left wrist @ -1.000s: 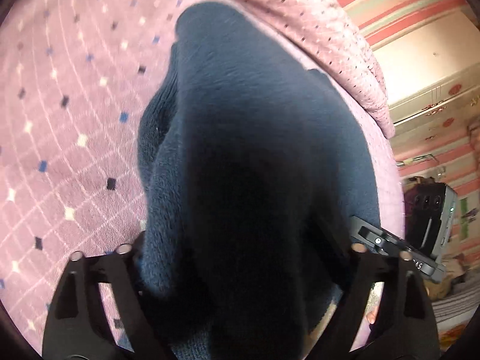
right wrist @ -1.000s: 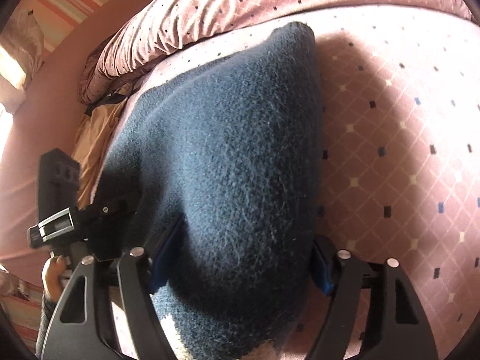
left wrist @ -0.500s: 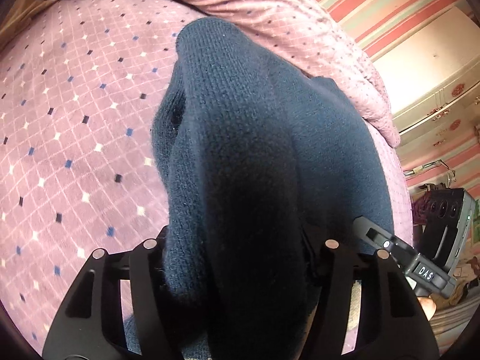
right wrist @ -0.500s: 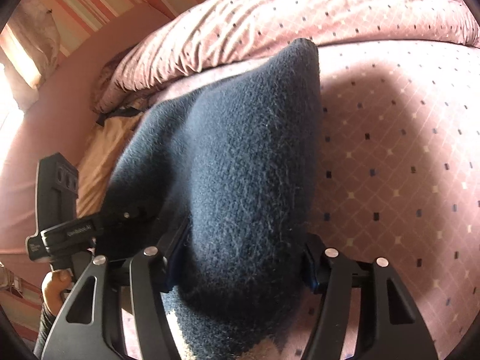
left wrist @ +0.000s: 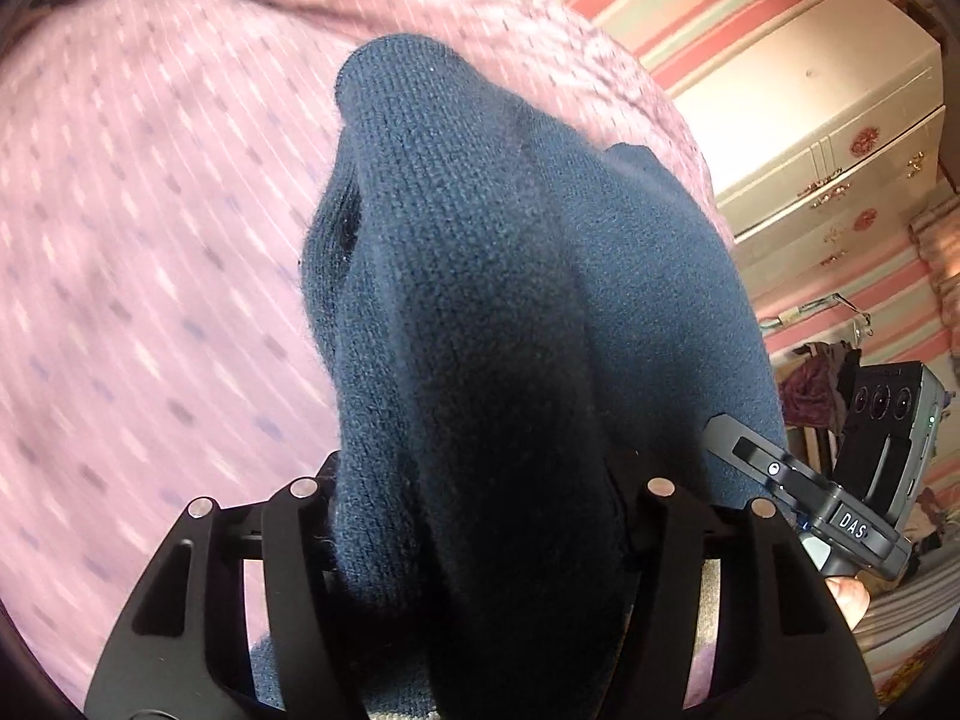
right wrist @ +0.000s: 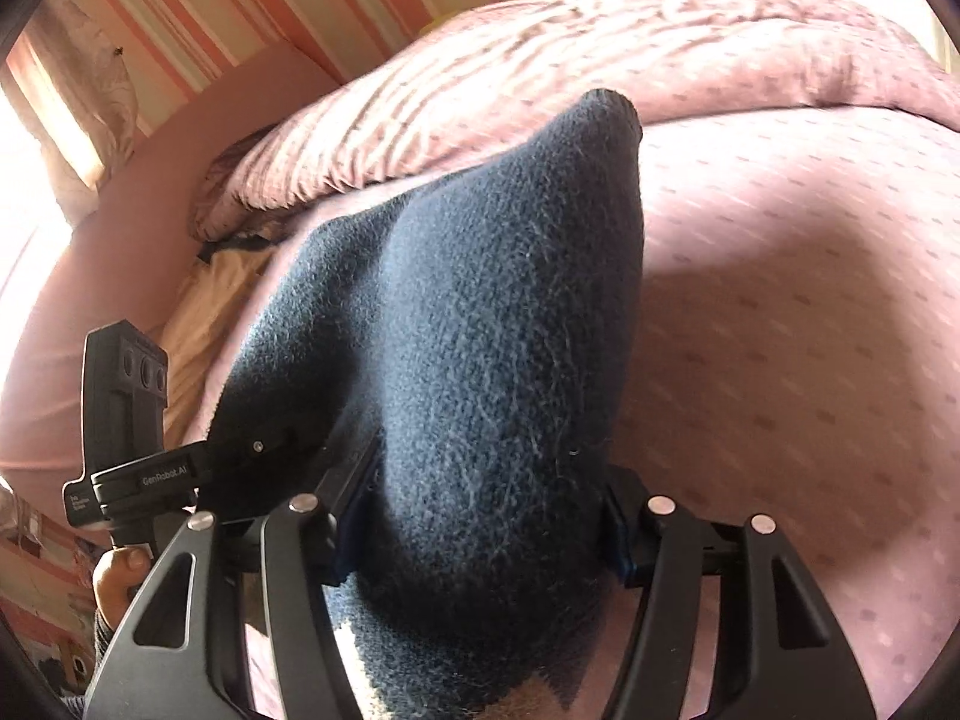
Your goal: Fold small clothes
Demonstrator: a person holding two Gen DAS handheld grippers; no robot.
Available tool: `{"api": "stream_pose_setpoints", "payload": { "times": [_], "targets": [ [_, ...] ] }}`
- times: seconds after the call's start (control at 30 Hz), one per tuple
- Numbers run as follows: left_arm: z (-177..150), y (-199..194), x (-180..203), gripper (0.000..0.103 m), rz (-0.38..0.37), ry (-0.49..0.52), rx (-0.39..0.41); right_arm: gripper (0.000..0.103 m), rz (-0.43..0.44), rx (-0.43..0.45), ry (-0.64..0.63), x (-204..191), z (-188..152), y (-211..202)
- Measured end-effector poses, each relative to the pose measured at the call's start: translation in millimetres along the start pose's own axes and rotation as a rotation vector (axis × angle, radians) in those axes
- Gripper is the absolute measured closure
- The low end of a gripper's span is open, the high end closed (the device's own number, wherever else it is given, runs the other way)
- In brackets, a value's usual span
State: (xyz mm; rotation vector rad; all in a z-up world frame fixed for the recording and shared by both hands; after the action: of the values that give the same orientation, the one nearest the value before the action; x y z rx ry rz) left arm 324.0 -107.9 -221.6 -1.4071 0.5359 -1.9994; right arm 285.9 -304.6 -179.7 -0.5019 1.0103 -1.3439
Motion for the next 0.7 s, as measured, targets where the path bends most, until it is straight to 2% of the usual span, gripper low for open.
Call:
{"api": "stream_pose_setpoints", "payload": {
  "times": [0.13, 0.27, 0.43, 0.63, 0.7],
  "targets": [
    [-34.1, 47.8, 28.8, 0.044, 0.006, 0.001, -0.039, 0.042, -0.023, -0.053, 0.012, 54.9, -18.4, -11.9],
    [-51.1, 93.1, 38.6, 0.043, 0.062, 0.017, -0.072, 0.042, 0.012, -0.133, 0.067, 100.1, -29.0, 10.4],
    [-60.1, 102.0, 29.7, 0.037, 0.036, 0.025, -0.074, 0.04, 0.145, -0.167, 0.122, 138.0, -52.5, 37.2],
    [-60.0, 109.1, 31.4, 0.029, 0.045, 0.082, -0.095, 0.038, 0.268, -0.23, 0.153, 161.6, -62.0, 56.0],
    [-61.9, 109.2, 32.9, 0.025, 0.057, 0.077, -0.091, 0.037, 0.279, -0.241, 0.161, 162.7, -63.5, 59.3]
  ]
}}
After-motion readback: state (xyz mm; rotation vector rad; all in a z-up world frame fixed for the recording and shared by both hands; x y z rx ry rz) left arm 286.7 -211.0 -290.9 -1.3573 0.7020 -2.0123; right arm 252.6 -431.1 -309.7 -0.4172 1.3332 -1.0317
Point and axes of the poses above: each gripper's, at about its wrist camera, not at the fingertips, and y roughly the way its jaws point, x to its right, z to its top, the point moved 3 cm from there along y, roughly the way its jaws point, and after that the axes turned 7 degrees about -z, right-handed, at the moved point
